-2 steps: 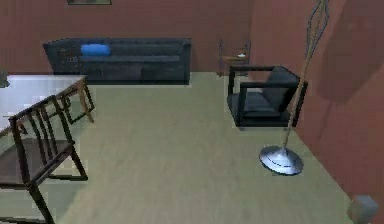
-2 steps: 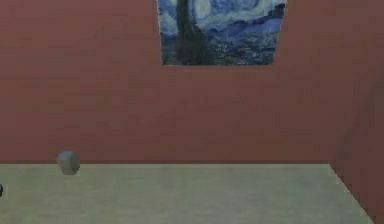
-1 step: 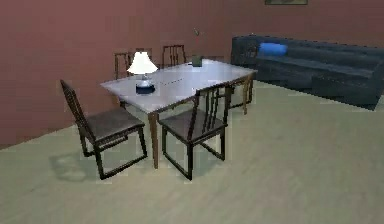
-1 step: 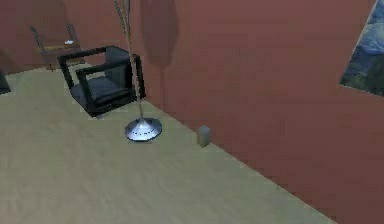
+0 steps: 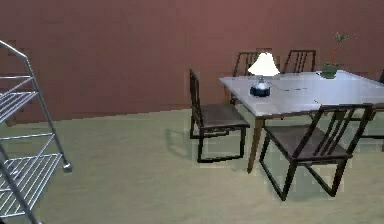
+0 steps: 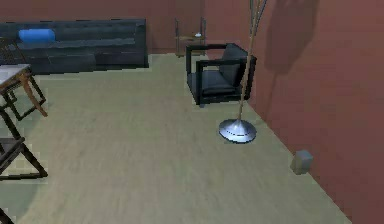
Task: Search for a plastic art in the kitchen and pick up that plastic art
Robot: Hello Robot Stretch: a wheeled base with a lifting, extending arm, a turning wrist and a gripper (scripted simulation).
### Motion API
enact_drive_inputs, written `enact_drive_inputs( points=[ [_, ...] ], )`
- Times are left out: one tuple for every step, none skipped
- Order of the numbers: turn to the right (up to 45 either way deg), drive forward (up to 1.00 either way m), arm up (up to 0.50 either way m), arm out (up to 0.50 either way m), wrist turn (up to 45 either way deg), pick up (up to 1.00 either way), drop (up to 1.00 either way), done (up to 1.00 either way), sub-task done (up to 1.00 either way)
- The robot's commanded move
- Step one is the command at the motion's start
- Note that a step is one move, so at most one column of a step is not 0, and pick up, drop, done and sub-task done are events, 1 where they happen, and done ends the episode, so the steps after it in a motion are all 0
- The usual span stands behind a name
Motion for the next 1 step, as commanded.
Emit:
enact_drive_inputs(
  points=[
    [0.0, 0.3, 0.0, 0.0, 0.0, 0.0, 0.0, 0.0, 0.0]
  ],
)
